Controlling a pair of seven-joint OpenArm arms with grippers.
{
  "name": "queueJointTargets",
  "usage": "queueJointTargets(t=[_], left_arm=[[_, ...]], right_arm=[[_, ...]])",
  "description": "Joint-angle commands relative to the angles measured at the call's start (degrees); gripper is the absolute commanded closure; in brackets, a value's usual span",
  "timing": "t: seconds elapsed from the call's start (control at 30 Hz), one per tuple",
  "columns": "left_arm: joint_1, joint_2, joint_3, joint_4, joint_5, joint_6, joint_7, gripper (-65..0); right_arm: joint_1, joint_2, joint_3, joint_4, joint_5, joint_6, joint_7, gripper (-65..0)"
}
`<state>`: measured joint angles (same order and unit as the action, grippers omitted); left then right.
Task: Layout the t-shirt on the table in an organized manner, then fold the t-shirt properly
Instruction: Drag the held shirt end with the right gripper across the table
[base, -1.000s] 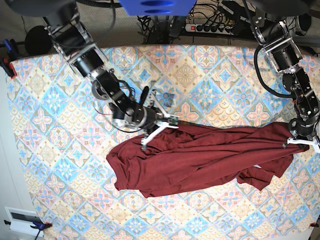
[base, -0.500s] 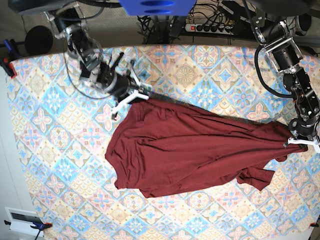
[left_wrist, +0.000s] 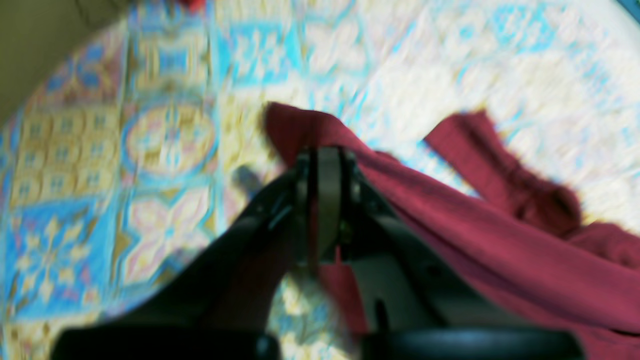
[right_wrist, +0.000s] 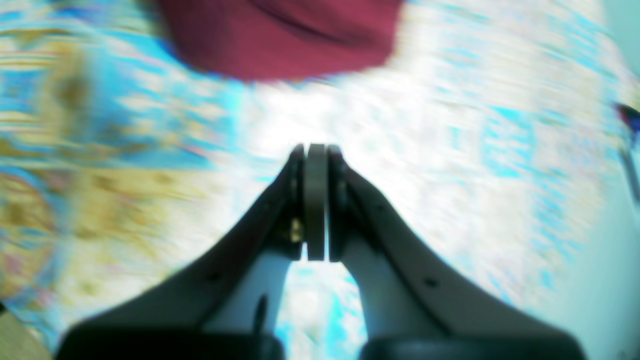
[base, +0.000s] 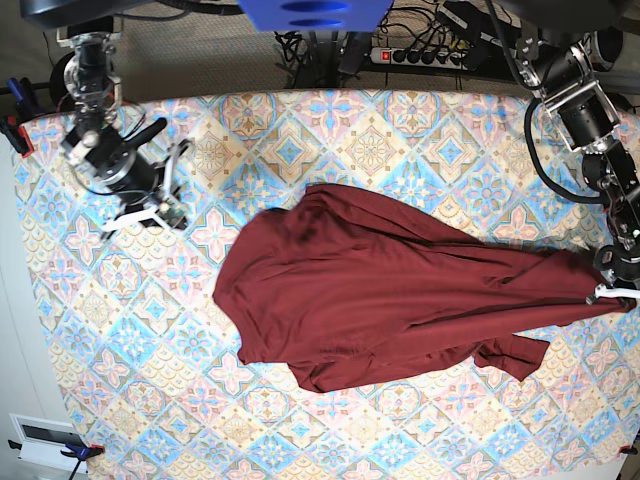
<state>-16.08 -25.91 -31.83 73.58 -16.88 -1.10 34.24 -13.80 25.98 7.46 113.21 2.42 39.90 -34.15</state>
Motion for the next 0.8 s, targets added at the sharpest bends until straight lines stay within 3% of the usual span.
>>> queueJointTargets(t=[0.0, 0.17, 0.37, 0.57, 0.77], left_arm=[[-1.0, -1.2, -0.2, 1.3, -0.3, -0.1, -1.3, 0.0], [-1.0, -0.9, 0.1, 1.3, -0.5, -0.1, -1.1, 0.0], [-0.7, -0.1, 3.7, 1.3, -0.4, -0.1, -1.2, 0.0], [-0.7, 0.2, 4.3, 1.3, -0.3, -0.1, -1.2, 0.0], [-0.4, 0.7, 4.3, 1.3, -0.2, -0.1, -0.8, 0.0]], right_arm=[[0.2, 1.0, 0.6, 0.7, 1.0, 0.1, 1.1, 0.0], [-0.4, 1.0, 0.1, 0.9, 0.9, 0.1, 1.1, 0.0], [-3.6, 0.3, -10.0, 2.0, 0.7, 0.1, 1.1, 0.0], [-2.2, -9.4, -18.1, 2.1, -0.9, 0.1, 1.1, 0.0], [1.5, -20.7, -26.8, 1.4, -11.1, 0.1, 1.1, 0.0]])
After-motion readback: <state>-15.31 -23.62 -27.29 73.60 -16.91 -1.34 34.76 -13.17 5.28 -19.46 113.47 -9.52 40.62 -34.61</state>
